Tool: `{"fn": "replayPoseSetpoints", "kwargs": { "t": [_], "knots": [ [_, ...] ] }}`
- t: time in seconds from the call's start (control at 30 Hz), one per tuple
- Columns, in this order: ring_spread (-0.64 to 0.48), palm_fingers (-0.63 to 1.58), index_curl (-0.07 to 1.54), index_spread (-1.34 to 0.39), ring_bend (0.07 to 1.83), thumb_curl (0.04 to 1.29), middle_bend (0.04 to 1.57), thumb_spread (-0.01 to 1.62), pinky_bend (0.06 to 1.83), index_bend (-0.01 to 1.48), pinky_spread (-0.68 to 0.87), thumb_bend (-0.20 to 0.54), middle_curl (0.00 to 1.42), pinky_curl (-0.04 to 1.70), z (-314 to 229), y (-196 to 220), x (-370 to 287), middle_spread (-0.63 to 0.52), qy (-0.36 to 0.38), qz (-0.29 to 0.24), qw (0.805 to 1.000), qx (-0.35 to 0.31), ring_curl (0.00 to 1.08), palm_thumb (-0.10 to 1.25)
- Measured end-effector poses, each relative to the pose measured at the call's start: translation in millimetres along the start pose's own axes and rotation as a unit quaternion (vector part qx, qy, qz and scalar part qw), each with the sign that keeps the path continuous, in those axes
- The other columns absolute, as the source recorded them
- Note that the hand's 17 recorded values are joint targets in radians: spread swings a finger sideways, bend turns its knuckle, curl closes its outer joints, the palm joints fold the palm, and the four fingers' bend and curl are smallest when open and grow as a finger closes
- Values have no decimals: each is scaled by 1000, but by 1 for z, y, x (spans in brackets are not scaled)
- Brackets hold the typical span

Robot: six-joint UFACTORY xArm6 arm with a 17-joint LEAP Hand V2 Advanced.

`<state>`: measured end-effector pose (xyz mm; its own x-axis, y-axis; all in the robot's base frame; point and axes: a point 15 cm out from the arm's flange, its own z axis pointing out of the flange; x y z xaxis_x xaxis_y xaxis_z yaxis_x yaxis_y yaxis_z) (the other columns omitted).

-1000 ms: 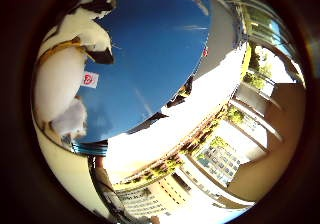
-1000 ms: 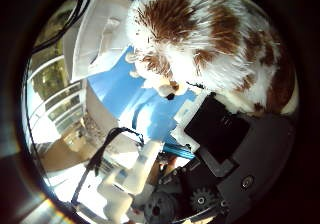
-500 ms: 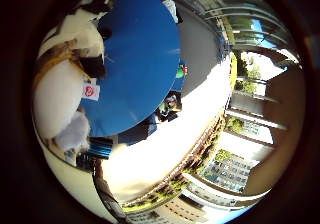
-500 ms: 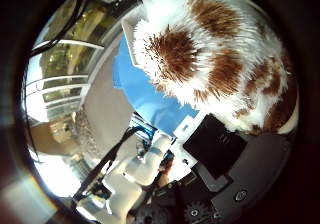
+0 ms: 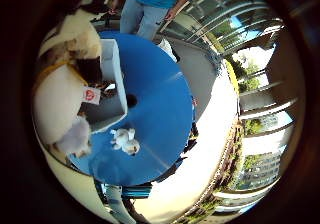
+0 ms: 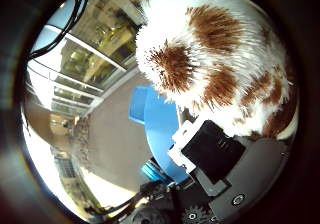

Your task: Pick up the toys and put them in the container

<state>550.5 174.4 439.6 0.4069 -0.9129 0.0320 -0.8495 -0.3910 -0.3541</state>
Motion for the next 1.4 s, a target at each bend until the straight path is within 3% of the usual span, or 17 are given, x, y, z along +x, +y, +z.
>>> {"fn": "replayPoseSetpoints", "kwargs": {
  "t": [0.27,0.43,0.5,0.6,0.73,0.87,1.13,1.4],
  "knots": [
    [-97,860,1320,-697,1497,810,1357,1032,1632,768,127,-43,907,717,72,-35,-28,-136,-7,28,999,18,770,777],
    [24,829,1215,-667,1354,750,1192,1063,1477,646,212,-41,805,666,114,-47,-34,-92,-9,31,999,24,677,697],
    [71,476,1148,-621,1302,721,975,1070,1518,447,253,-45,735,679,128,-44,-35,-95,-10,30,999,15,659,644],
    [160,-9,1045,-574,1150,682,698,1081,1387,353,328,-44,620,641,138,-43,-35,-55,-10,25,1000,11,591,603],
    [236,-127,895,-558,901,629,491,1096,1273,278,391,-41,499,543,144,-41,-34,-11,-9,23,1000,6,448,572],
    [279,-195,751,-532,713,570,314,1101,1192,142,443,-39,422,478,136,-42,-26,61,-7,18,1000,10,362,559],
    [311,-67,549,-492,593,490,175,1098,1085,134,497,-34,365,403,69,-22,18,113,5,20,1000,3,307,557],
    [315,16,434,-411,559,447,184,1096,1006,161,518,-30,346,340,3,71,67,127,6,25,993,-112,298,581]
  ]
}}
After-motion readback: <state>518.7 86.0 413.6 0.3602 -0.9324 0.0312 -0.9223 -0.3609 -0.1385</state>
